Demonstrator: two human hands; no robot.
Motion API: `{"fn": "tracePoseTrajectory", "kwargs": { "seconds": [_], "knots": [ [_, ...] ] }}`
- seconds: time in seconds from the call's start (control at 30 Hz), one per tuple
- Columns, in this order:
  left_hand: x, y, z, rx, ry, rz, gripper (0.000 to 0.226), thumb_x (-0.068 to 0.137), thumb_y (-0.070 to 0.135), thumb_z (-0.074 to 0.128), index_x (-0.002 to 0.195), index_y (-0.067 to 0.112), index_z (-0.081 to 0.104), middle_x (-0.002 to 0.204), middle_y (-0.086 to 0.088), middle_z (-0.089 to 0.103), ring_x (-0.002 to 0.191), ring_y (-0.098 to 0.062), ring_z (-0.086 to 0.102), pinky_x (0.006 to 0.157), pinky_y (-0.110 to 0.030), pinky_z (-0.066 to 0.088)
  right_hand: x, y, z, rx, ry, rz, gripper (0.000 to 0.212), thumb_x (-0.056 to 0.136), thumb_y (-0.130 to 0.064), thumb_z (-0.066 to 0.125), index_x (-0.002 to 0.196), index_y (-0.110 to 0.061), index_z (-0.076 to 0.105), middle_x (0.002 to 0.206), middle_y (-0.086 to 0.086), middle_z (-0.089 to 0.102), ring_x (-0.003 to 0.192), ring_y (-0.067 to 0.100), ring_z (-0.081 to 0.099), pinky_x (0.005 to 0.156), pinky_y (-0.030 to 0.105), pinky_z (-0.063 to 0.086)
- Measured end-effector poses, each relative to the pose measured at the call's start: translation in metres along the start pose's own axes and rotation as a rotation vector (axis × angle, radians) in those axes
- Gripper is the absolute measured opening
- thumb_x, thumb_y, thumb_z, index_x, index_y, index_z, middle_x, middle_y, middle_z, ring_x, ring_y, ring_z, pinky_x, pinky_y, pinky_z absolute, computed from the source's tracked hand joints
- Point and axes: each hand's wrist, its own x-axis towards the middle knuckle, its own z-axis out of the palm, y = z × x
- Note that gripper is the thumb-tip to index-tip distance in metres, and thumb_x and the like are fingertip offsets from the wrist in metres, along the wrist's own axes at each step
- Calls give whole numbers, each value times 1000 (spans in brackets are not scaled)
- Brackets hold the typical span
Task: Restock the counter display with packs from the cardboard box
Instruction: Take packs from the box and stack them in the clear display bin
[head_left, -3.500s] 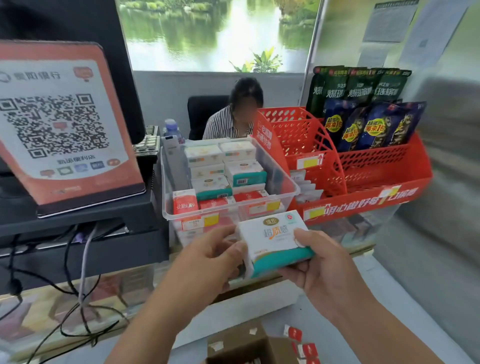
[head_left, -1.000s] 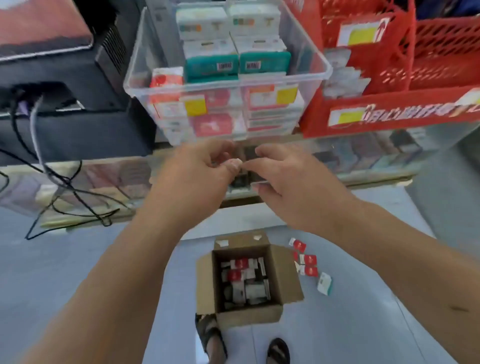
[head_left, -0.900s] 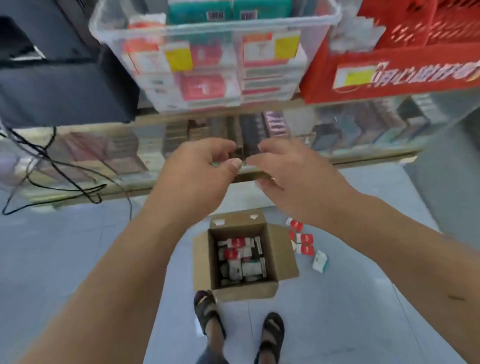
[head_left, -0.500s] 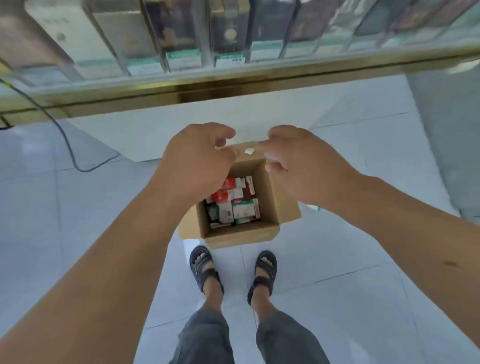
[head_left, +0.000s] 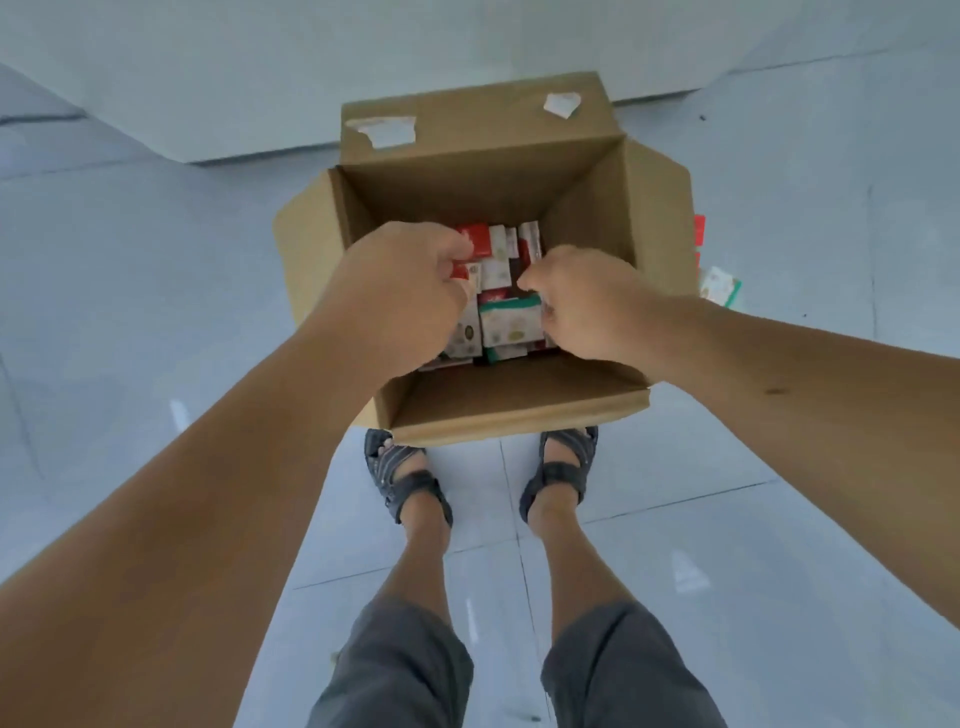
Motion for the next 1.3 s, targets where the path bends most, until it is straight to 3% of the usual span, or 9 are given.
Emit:
{"fn": "tracePoseTrajectory", "kwargs": {
  "seconds": [0.2,0.37,0.53,0.63,0.8,0.87,1.0,1.13,1.3],
  "knots": [
    [62,-37,69,46,-105,-132,46,97,20,55,139,35,47,134,5,56,113,-17,57,92,-31,49,78,16,66,-4,-168,15,51,88,-18,69,136,-20,52,132,9,55,117,27,56,88,34,48],
    [94,-59,100,-2,-107,-217,48,96,23,57,139,41,44,135,4,53,111,-16,56,90,-33,52,132,22,112,-46,-273,35,60,87,-16,69,142,-17,45,137,11,51,120,29,54,94,39,50],
    [119,-68,113,-23,-123,-258,49,96,23,56,141,40,43,141,3,49,122,-18,51,97,-35,49,166,24,162,-135,-224,-20,82,87,-23,67,154,-12,20,152,21,31,138,41,31,113,52,30],
    [127,-70,115,-46,-100,-239,48,96,25,57,141,38,44,142,5,49,125,-18,50,101,-34,47,177,32,191,-138,-171,-37,90,90,-27,63,156,-13,4,157,25,15,142,48,17,114,61,22],
    [129,-71,120,-134,-94,-216,46,96,23,56,138,40,46,139,9,50,122,-11,49,97,-27,47,186,39,219,-178,-51,-53,91,89,-26,62,157,-10,4,149,31,30,137,50,28,112,62,23],
    [129,-71,119,-140,-85,-229,47,96,25,56,138,43,45,138,10,51,118,-9,49,90,-23,46,187,38,214,-187,-9,-49,87,88,-25,63,155,-5,12,144,30,38,132,47,37,111,61,26],
    [127,-64,107,-128,-140,-238,47,98,20,54,142,35,44,141,4,50,126,-16,49,104,-34,44,168,31,177,-205,-3,-15,93,82,-34,70,153,-9,15,143,24,40,130,43,39,113,57,25],
    [100,-57,89,-143,-9,-177,43,95,25,58,137,35,52,131,8,58,114,-10,55,90,-24,46,125,15,126,-125,38,29,105,72,-40,77,152,-18,12,143,19,37,131,38,37,113,56,27],
    [57,-29,47,-180,82,-104,40,92,26,61,132,30,57,124,7,64,110,-14,60,89,-26,48,46,-7,54,48,247,33,96,68,-45,77,145,-26,23,133,11,44,122,31,44,101,49,41]
  ]
}}
